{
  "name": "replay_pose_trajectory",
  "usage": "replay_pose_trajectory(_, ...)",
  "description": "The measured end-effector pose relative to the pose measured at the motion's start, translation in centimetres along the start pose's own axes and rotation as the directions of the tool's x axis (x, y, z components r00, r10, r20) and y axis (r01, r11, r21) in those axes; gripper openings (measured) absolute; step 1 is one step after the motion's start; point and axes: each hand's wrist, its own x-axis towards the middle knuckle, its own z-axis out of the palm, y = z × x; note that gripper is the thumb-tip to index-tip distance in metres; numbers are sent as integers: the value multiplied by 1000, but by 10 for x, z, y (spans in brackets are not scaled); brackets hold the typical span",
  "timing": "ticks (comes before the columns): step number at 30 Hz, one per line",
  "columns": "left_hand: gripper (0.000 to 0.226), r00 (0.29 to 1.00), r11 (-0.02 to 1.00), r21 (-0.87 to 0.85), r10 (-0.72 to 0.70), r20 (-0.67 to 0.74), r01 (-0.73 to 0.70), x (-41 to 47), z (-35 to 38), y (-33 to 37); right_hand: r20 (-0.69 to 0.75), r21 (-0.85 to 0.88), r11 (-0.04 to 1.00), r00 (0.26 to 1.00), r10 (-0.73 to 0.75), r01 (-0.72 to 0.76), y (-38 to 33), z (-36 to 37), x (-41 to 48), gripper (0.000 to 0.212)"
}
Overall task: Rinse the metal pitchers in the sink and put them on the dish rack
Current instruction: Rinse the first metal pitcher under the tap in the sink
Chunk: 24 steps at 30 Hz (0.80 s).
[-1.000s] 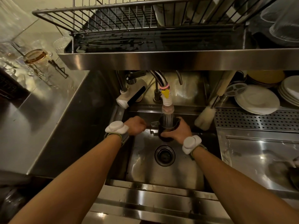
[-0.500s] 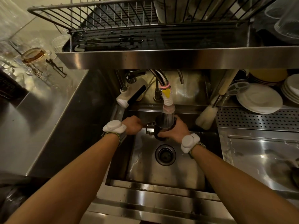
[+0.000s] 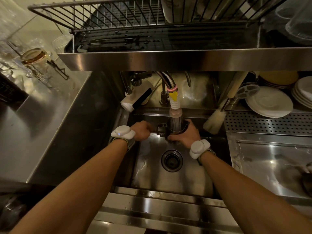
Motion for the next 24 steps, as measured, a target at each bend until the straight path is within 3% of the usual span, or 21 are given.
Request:
replay_pose_trajectory(3, 40, 1000, 1000, 5, 5, 1, -5, 1, 0, 2, 111, -80, 997, 994, 1, 7, 1, -5, 1, 85)
replay_pose_trajectory(7, 38, 1000, 1000, 12, 22, -2, -22, 2, 1, 3, -1, -24, 1000, 1000, 10, -10, 3, -7, 0, 89)
replay_pose_trajectory(11, 37, 999, 999, 22, 33, 6, -33, 4, 1, 6, 113, -84, 996, 994, 14, -5, -2, -10, 3, 86)
replay_pose_trajectory(15, 37, 999, 999, -3, 36, 4, -36, 5, 0, 7, 31, -37, 999, 999, 18, -17, -1, -14, 0, 87)
replay_pose_trajectory(19, 35, 999, 999, -22, 45, 11, -45, 8, -3, 10, 124, -97, 995, 992, 19, -7, -3, -10, 1, 87)
replay_pose_trajectory(24, 35, 997, 994, -81, 80, 8, -80, 3, -2, 17, 31, -71, 997, 999, 26, -24, -2, -13, 2, 91)
